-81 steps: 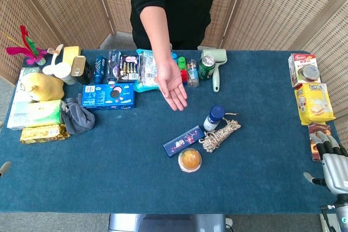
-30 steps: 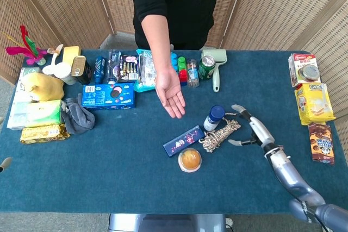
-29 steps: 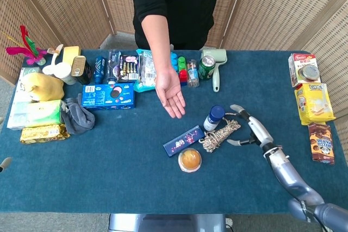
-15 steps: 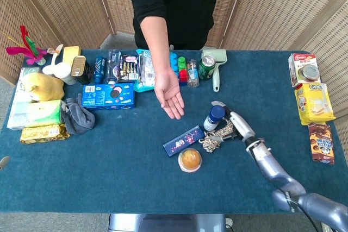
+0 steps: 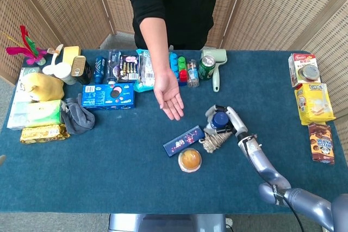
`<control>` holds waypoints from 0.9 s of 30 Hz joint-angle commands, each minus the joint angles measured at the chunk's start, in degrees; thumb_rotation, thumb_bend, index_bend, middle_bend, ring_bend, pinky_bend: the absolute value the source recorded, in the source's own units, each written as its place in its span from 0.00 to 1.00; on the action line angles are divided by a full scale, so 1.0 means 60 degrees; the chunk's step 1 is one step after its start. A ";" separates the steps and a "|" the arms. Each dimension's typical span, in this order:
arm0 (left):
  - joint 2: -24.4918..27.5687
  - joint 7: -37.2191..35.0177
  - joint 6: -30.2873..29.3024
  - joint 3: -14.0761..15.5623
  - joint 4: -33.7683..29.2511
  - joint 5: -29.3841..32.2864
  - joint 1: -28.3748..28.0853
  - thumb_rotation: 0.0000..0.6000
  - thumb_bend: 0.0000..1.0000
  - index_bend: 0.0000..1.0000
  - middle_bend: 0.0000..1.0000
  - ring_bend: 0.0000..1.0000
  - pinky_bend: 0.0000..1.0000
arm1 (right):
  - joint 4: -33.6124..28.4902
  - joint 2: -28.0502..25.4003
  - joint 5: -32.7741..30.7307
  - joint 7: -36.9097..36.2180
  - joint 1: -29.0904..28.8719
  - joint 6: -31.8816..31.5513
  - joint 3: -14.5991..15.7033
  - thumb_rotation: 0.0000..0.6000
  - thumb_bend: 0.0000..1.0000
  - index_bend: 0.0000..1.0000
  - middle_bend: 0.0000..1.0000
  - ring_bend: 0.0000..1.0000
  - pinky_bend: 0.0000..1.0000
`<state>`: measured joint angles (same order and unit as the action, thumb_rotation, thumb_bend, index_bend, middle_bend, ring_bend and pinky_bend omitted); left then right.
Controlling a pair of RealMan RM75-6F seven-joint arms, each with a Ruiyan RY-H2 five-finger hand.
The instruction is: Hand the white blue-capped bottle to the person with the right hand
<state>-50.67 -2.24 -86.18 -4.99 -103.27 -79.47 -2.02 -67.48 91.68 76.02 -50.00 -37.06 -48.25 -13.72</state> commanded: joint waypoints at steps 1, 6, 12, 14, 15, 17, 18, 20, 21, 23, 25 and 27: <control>0.0006 -0.0017 -0.0008 0.0001 -0.0002 -0.0006 0.0004 1.00 0.20 0.05 0.06 0.08 0.09 | -0.0127 -0.0041 -0.0067 0.0050 0.0080 -0.0115 -0.0007 1.00 0.18 0.58 0.73 0.51 0.24; 0.0010 -0.0050 -0.0009 0.0007 0.0004 -0.0017 0.0006 1.00 0.20 0.05 0.06 0.08 0.09 | -0.0477 -0.0319 -0.0064 0.0216 0.0288 -0.0434 -0.0019 1.00 0.22 0.61 0.75 0.53 0.27; 0.0038 -0.0093 0.0010 0.0046 -0.0014 -0.0125 -0.0005 1.00 0.20 0.05 0.06 0.08 0.09 | -0.1285 -0.1145 -0.0077 0.0387 0.0694 -0.1088 -0.0207 1.00 0.23 0.61 0.76 0.54 0.27; 0.0054 -0.0144 -0.0007 0.0074 -0.0022 -0.0185 0.0012 1.00 0.20 0.05 0.06 0.08 0.09 | -0.2002 -0.1846 -0.0057 0.0460 0.0964 -0.1478 -0.0352 1.00 0.23 0.61 0.76 0.54 0.27; 0.0061 -0.0158 -0.0011 0.0086 -0.0024 -0.0209 0.0017 1.00 0.20 0.05 0.06 0.08 0.09 | -0.2248 -0.2075 -0.0092 0.0511 0.1030 -0.1565 -0.0423 1.00 0.24 0.61 0.76 0.54 0.27; 0.0077 -0.0177 -0.0030 0.0112 -0.0044 -0.0274 0.0028 1.00 0.20 0.05 0.06 0.08 0.09 | -0.2741 -0.2543 -0.0203 0.0722 0.1135 -0.1717 -0.0591 1.00 0.25 0.62 0.76 0.54 0.27; 0.0081 -0.0178 -0.0052 0.0118 -0.0056 -0.0301 0.0035 1.00 0.20 0.05 0.06 0.08 0.09 | -0.2935 -0.2715 -0.0263 0.0838 0.1168 -0.1762 -0.0656 1.00 0.25 0.62 0.77 0.54 0.27; 0.0082 -0.0164 -0.0100 0.0138 -0.0081 -0.0375 0.0051 1.00 0.20 0.05 0.06 0.08 0.09 | -0.3387 -0.3072 -0.0385 0.1077 0.1221 -0.1817 -0.0780 1.00 0.26 0.62 0.77 0.54 0.28; 0.0082 -0.0165 -0.0109 0.0145 -0.0086 -0.0394 0.0055 1.00 0.20 0.05 0.06 0.08 0.09 | -0.3516 -0.3163 -0.0406 0.1131 0.1233 -0.1832 -0.0810 1.00 0.27 0.62 0.77 0.54 0.28; 0.0085 -0.0162 -0.0104 0.0170 -0.0097 -0.0446 0.0053 1.00 0.20 0.05 0.06 0.08 0.09 | -0.3970 -0.3459 -0.0463 0.1352 0.1253 -0.1922 -0.0944 1.00 0.27 0.62 0.77 0.54 0.29; 0.0092 -0.0175 -0.0095 0.0178 -0.0102 -0.0453 0.0052 1.00 0.20 0.05 0.06 0.08 0.09 | -0.4334 -0.3663 -0.0560 0.1536 0.1249 -0.1964 -0.1066 1.00 0.27 0.62 0.77 0.54 0.29; 0.0109 -0.0221 -0.0102 0.0176 -0.0099 -0.0452 0.0056 1.00 0.20 0.05 0.06 0.08 0.09 | -0.4851 -0.3933 -0.0697 0.1792 0.1167 -0.2040 -0.1342 1.00 0.27 0.62 0.77 0.54 0.29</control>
<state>-50.05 -3.51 -86.77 -3.93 -103.87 -82.18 -1.70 -94.11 69.73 72.88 -40.97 -29.93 -59.81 -20.17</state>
